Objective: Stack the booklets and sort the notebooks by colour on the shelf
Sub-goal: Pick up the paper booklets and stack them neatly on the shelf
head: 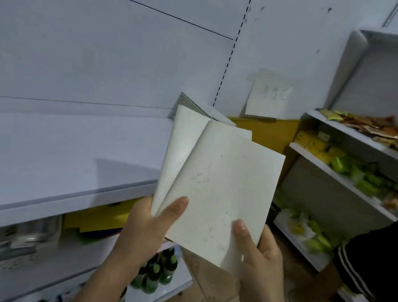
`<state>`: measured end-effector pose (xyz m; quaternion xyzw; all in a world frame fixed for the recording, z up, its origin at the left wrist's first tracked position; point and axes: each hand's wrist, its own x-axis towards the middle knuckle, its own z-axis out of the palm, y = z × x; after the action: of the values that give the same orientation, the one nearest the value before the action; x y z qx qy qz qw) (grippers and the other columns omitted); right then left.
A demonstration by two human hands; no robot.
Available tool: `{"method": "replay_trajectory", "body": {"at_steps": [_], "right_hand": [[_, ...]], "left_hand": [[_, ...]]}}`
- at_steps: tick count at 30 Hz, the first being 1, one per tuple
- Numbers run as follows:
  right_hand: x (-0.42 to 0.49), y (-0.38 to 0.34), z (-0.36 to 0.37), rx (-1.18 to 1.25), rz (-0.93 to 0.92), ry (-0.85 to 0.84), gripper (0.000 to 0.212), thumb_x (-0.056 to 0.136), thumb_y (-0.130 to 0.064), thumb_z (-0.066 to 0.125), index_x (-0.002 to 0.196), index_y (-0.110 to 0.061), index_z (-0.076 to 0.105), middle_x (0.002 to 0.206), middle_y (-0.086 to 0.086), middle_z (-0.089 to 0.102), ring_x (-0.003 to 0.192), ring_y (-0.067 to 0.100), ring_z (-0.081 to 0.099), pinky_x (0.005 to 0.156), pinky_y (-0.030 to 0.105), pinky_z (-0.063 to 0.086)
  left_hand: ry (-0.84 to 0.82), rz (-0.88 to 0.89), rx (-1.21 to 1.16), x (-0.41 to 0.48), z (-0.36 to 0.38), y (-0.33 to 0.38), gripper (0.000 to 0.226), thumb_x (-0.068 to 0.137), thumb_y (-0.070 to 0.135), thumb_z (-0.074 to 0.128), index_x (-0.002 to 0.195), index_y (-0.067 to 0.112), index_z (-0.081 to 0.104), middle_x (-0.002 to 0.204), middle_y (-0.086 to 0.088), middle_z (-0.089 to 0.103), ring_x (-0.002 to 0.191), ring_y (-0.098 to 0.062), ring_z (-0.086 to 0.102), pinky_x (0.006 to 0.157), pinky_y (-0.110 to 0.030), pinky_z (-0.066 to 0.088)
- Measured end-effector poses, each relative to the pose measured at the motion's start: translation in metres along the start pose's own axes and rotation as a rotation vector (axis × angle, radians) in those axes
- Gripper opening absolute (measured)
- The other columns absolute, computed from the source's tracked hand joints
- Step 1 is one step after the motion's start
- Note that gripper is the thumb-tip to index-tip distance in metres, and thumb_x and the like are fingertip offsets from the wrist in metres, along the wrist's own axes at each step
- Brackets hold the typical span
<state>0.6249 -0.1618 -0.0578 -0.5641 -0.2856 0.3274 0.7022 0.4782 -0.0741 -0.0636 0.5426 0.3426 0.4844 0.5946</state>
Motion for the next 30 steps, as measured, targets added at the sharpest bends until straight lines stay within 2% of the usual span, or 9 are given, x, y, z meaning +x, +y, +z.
{"method": "replay_trajectory", "body": {"at_steps": [6, 10, 14, 18, 20, 22, 25, 27, 30], "right_hand": [[0.102, 0.003, 0.010, -0.095, -0.063, 0.042, 0.021, 0.093, -0.028, 0.057, 0.113, -0.028, 0.062, 0.105, -0.004, 0.071, 0.095, 0.017, 0.069, 0.082, 0.043, 0.057], [0.158, 0.006, 0.017, -0.068, -0.052, 0.090, 0.023, 0.094, -0.024, 0.056, 0.117, -0.025, 0.060, 0.108, -0.003, 0.071, 0.100, 0.018, 0.067, 0.088, 0.044, 0.054], [0.204, 0.012, 0.027, -0.096, -0.014, 0.090, 0.017, 0.095, -0.028, 0.055, 0.112, -0.031, 0.059, 0.104, -0.009, 0.069, 0.098, 0.015, 0.065, 0.075, 0.031, 0.053], [0.251, 0.016, 0.029, -0.097, 0.013, 0.060, 0.011, 0.094, -0.029, 0.056, 0.097, -0.039, 0.061, 0.091, -0.017, 0.068, 0.095, 0.014, 0.063, 0.073, 0.033, 0.054], [0.281, 0.016, 0.025, -0.106, 0.031, 0.034, 0.011, 0.093, -0.032, 0.056, 0.089, -0.041, 0.061, 0.082, -0.020, 0.067, 0.090, 0.014, 0.063, 0.063, 0.029, 0.052], [0.310, 0.018, 0.019, -0.112, 0.041, -0.013, 0.006, 0.093, -0.035, 0.056, 0.092, -0.037, 0.062, 0.082, -0.022, 0.067, 0.086, 0.011, 0.064, 0.057, 0.020, 0.048], [0.362, 0.013, 0.015, -0.204, -0.011, -0.132, 0.007, 0.094, -0.037, 0.056, 0.100, -0.034, 0.060, 0.083, -0.026, 0.066, 0.080, -0.001, 0.065, 0.047, 0.009, 0.046], [0.399, 0.008, 0.013, -0.199, -0.053, -0.215, 0.009, 0.093, -0.034, 0.057, 0.102, -0.033, 0.060, 0.084, -0.025, 0.067, 0.079, -0.008, 0.063, 0.047, 0.008, 0.046], [0.449, -0.002, 0.020, -0.203, -0.083, -0.351, 0.008, 0.093, -0.030, 0.059, 0.100, -0.032, 0.061, 0.086, -0.025, 0.068, 0.081, -0.007, 0.064, 0.049, 0.009, 0.047]], "left_hand": [[0.002, -0.045, -0.019, 0.108, 0.034, -0.023, 0.042, 0.063, 0.054, 0.068, 0.088, 0.021, 0.066, 0.067, 0.014, 0.068, 0.061, 0.000, 0.063, 0.051, -0.015, 0.047], [-0.017, -0.020, 0.017, 0.164, 0.050, -0.027, 0.037, 0.071, 0.048, 0.067, 0.097, 0.022, 0.062, 0.080, 0.005, 0.068, 0.069, -0.005, 0.065, 0.053, -0.021, 0.051], [0.010, 0.033, 0.116, 0.204, 0.054, -0.025, 0.025, 0.087, 0.042, 0.058, 0.106, 0.024, 0.057, 0.092, 0.007, 0.065, 0.076, 0.003, 0.063, 0.053, -0.012, 0.047], [0.036, 0.070, 0.190, 0.237, 0.066, -0.026, 0.022, 0.090, 0.040, 0.055, 0.108, 0.026, 0.054, 0.093, 0.008, 0.063, 0.076, 0.007, 0.061, 0.050, -0.009, 0.046], [0.042, 0.055, 0.217, 0.252, 0.075, -0.027, 0.019, 0.089, 0.042, 0.056, 0.103, 0.029, 0.053, 0.091, 0.007, 0.062, 0.074, 0.005, 0.062, 0.048, -0.011, 0.046], [0.069, 0.055, 0.268, 0.266, 0.083, -0.028, 0.026, 0.083, 0.053, 0.055, 0.099, 0.032, 0.052, 0.086, 0.012, 0.062, 0.074, 0.003, 0.063, 0.048, -0.011, 0.046], [0.224, 0.097, 0.519, 0.295, 0.101, -0.025, 0.031, 0.077, 0.062, 0.049, 0.092, 0.035, 0.050, 0.078, 0.022, 0.061, 0.076, 0.006, 0.061, 0.049, -0.008, 0.046], [0.336, 0.108, 0.704, 0.317, 0.117, -0.026, 0.024, 0.085, 0.057, 0.050, 0.091, 0.033, 0.049, 0.078, 0.021, 0.059, 0.073, -0.004, 0.062, 0.055, -0.016, 0.052], [0.494, 0.151, 0.868, 0.343, 0.133, -0.031, 0.031, 0.088, 0.055, 0.049, 0.095, 0.025, 0.052, 0.085, 0.010, 0.061, 0.078, -0.012, 0.061, 0.063, -0.032, 0.054]]}}
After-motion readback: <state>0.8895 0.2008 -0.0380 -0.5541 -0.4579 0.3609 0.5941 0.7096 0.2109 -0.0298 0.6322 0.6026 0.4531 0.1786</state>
